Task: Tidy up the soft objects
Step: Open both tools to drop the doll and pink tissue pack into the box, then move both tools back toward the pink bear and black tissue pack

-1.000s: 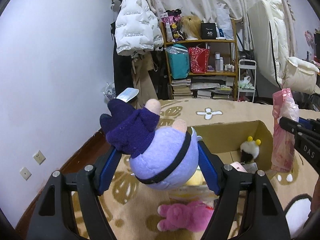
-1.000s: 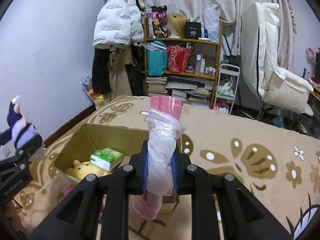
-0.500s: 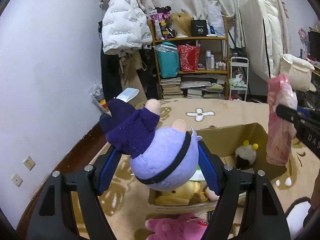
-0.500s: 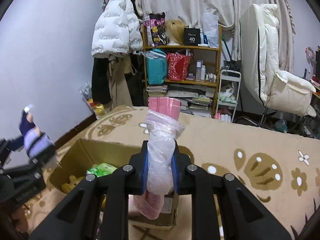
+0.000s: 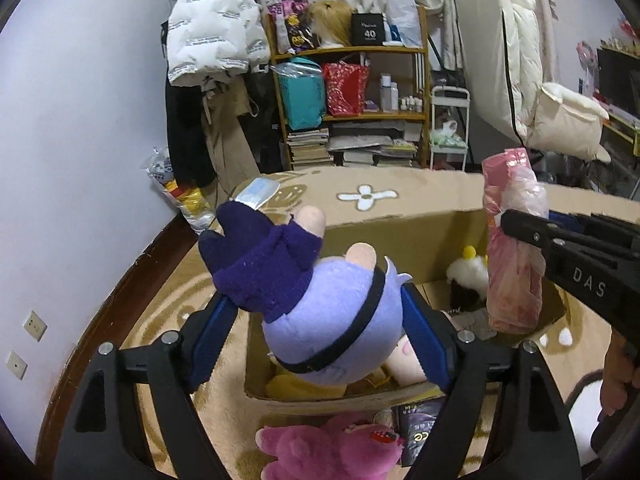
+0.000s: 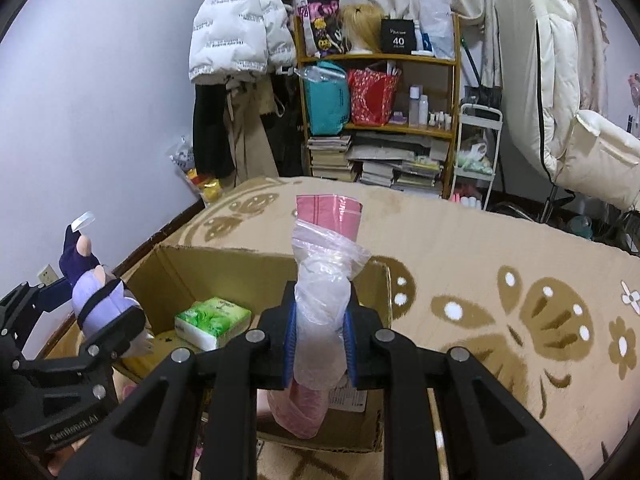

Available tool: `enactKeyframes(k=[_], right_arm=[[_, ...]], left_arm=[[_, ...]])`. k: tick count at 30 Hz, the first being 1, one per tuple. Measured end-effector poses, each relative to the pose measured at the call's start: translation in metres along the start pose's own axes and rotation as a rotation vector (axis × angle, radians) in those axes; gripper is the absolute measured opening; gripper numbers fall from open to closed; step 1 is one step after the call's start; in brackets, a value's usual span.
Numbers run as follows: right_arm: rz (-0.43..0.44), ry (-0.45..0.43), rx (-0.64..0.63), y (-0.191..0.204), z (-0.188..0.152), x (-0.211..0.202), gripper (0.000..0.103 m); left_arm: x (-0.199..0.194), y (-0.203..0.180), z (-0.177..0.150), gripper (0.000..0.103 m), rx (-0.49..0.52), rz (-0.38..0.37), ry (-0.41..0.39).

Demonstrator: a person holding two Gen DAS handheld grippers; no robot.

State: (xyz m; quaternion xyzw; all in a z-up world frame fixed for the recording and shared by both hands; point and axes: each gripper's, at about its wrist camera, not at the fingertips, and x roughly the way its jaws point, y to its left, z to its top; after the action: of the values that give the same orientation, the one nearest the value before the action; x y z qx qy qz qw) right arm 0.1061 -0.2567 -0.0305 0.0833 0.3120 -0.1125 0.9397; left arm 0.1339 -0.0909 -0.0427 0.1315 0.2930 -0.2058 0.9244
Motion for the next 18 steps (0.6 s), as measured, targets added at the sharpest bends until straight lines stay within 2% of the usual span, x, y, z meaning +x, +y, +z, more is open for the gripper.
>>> enactKeyframes(k=[7,10,11,13,17,18], right_arm=[[0.006,0.034,0.021,-0.006,-0.007,0.003,0.022],[0.001,0.022,0.026,-0.01,-0.006,-0.001,0.023],[0.001,0.021,0.027,-0.01,-0.005,-0.002,0.026],[0.0,0.019,0.035,-0.012,-0.005,-0.005,0.039],[0.004,0.015,0.057,-0.015,-0.005,-0.01,0.044],[0.007,0.016,0.059,-0.014,-0.004,-0.011,0.052]], left_arm=[[0.004,-0.003,-0.007,0.085,0.007,0.017,0.041],[0.002,-0.002,-0.008,0.091,0.007,0.025,0.036],[0.0,-0.002,-0.007,0.096,0.01,0.03,0.03],[-0.005,-0.002,-0.007,0.098,0.013,0.035,0.012],[-0.012,0.001,-0.007,0.099,0.009,0.041,0.01],[-0.014,0.003,-0.008,0.099,0.007,0.048,0.012]])
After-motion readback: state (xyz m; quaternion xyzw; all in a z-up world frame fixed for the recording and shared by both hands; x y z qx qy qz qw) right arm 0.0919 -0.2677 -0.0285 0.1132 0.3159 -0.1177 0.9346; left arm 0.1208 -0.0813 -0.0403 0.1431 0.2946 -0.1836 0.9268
